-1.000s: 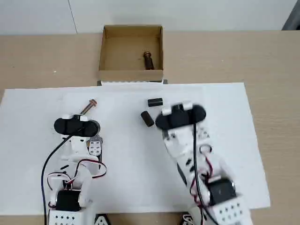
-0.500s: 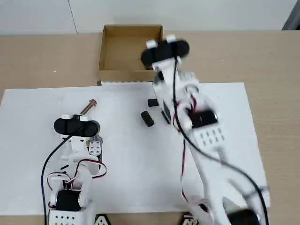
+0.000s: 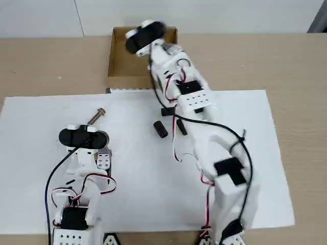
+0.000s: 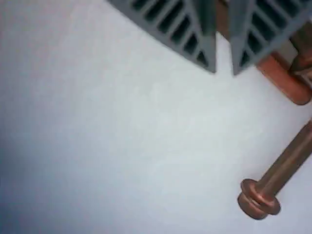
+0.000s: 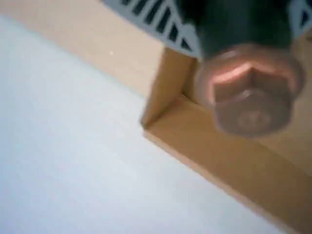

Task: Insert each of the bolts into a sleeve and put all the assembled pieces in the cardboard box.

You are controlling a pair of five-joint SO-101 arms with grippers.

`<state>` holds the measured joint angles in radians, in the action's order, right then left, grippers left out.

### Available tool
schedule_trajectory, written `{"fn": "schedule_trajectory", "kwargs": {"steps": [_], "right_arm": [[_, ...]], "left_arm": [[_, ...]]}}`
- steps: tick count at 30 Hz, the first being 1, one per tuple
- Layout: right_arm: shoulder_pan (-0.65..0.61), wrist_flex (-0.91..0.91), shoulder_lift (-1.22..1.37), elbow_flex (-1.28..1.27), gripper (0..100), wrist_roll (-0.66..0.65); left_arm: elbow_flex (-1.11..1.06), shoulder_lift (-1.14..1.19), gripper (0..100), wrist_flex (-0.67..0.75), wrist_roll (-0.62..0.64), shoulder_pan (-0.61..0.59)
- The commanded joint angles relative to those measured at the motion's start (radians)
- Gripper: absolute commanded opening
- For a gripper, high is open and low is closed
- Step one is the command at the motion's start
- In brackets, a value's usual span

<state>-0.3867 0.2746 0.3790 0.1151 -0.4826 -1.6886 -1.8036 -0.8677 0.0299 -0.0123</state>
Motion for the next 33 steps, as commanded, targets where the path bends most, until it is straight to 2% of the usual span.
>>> {"fn": "schedule_trajectory", "kwargs": {"steps": [1, 11, 17, 27, 32, 33], "right_arm": [[-0.018, -0.056, 0.053, 0.115, 0.3, -0.097], [-0.035, -0.047, 0.202, 0.206, 1.2, -0.178], [-0.031, -0.016, 0.205, 0.204, 13.6, -0.176], [-0.03, -0.01, 0.202, 0.204, 13.1, -0.173], [-0.031, 0.036, 0.148, 0.204, 0.2, -0.172], [-0.031, 0.068, 0.131, 0.204, 0.3, -0.17]], "left_arm": [[0.007, -0.009, 1, -0.003, 0.002, -0.003], [0.007, -0.009, 1, -0.003, 0.002, -0.003], [0.007, -0.009, 1, -0.003, 0.002, -0.003], [0.007, -0.009, 1, -0.003, 0.002, -0.003], [0.007, -0.009, 1, -0.003, 0.002, -0.003], [0.007, -0.009, 1, -0.003, 0.002, -0.003]]}}
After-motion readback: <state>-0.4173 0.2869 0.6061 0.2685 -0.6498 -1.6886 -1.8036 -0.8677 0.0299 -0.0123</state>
